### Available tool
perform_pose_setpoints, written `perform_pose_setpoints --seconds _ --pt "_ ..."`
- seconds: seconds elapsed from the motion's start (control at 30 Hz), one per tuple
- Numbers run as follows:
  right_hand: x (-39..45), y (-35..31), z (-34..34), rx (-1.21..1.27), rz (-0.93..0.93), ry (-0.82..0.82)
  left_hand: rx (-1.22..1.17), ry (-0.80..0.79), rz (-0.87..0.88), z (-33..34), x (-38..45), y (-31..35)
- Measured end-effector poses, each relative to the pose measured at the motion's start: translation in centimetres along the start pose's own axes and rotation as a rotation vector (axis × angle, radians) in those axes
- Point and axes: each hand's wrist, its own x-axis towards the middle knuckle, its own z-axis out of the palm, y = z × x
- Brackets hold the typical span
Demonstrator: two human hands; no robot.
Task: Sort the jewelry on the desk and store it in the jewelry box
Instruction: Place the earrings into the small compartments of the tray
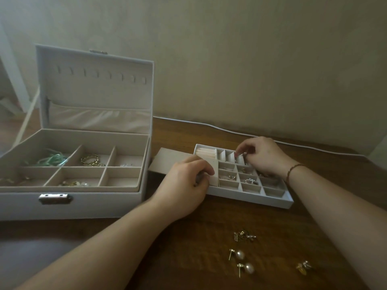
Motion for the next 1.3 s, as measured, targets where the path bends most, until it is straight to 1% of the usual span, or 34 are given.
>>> perform_pose_setpoints --seconds 0.13,0.3,0.43,0.57,0.67,0.73,0.87,0.93,1.1,1.2,1.3 --pt "-0.2 0.3 0.3 -0.039 -0.048 -0.043 -0.001 0.000 -0.002 0.0 0.1 0.0" --pt "-0.1 0.4 0.4 -0.024 -0.052 -0.043 0.003 0.003 -0.004 0.0 0.0 0.1" --pt "0.2 0.4 0.4 -0.066 -0.073 -0.015 0.003 0.007 0.000 0.0 0.0 0.1" --pt "0.4 0.7 0.6 -0.077 -0.067 -0.022 0.001 0.009 0.006 0.0 0.0 0.2" --pt "0.4 0.9 0.9 -0.154 -0.109 0.064 -0.003 0.004 0.003 0.0 0.0 0.1" --pt "0.3 1.0 0.8 -0.134 -0.122 0.116 0.001 0.004 0.006 0.0 0.0 0.0" --pt "0.3 0.8 0.3 -0.094 -0.161 0.131 0.002 0.007 0.006 0.0 0.1 0.1" --pt "0.5 0.6 -0.2 -0.077 -0.163 0.117 0.003 0.006 0.004 0.0 0.1 0.1" --pt "1.1 0.1 -0.3 -0.144 -0.124 -0.005 -0.001 0.000 -0.001 0.0 0.0 0.0" --pt "1.2 -0.4 0.2 -0.165 -0.092 -0.023 -0.002 0.002 0.000 0.0 0.1 0.0" --pt "1.4 -0.6 0.3 -0.138 -0.052 -0.002 -0.002 0.001 0.001 0.0 0.1 0.0"
